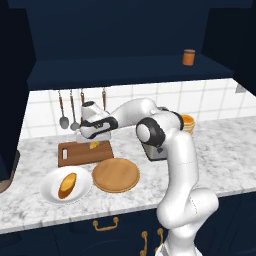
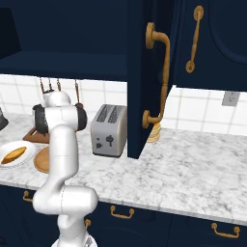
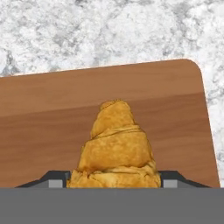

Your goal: From the different types of pastries on the counter, select a croissant and place it on the cutting board. Then retrieve a jar of jam from the cabinet and place it alongside the croissant on the cutting board.

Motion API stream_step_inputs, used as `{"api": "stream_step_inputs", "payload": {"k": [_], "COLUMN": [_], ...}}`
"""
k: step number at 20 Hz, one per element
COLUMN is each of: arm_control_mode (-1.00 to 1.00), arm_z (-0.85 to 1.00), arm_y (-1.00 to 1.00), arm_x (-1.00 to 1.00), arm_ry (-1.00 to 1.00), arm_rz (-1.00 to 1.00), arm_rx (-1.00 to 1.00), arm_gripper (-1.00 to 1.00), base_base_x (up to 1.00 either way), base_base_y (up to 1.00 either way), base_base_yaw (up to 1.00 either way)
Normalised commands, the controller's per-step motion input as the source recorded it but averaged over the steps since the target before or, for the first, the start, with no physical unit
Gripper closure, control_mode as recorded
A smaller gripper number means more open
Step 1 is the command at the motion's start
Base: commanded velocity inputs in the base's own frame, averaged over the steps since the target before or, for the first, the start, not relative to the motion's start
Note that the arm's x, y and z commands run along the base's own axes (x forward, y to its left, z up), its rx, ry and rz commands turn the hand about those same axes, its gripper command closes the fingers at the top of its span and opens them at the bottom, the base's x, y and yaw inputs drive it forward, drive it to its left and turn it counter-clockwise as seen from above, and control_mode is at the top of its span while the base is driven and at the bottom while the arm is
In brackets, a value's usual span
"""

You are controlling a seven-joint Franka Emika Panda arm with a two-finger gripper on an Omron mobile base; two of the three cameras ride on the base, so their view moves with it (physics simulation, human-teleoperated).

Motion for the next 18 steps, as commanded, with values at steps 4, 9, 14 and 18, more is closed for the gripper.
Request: {"api": "stream_step_inputs", "payload": {"k": [4,9,14,18], "arm_control_mode": [-1.0,-1.0,-1.0,-1.0], "arm_z": [-0.55,-0.9,-1.0,-0.98], "arm_y": [0.0,0.0,0.0,0.05], "arm_x": [0.14,0.17,0.21,0.08], "arm_ry": [0.03,0.05,0.0,0.0], "arm_rz": [0.0,0.0,0.0,0.0], "arm_rx": [0.0,0.0,0.0,0.0], "arm_gripper": [1.0,1.0,1.0,-1.0], "base_base_x": [0.0,0.0,0.0,0.0], "base_base_y": [0.0,0.0,0.0,0.0], "base_base_yaw": [0.0,0.0,0.0,0.0]}}
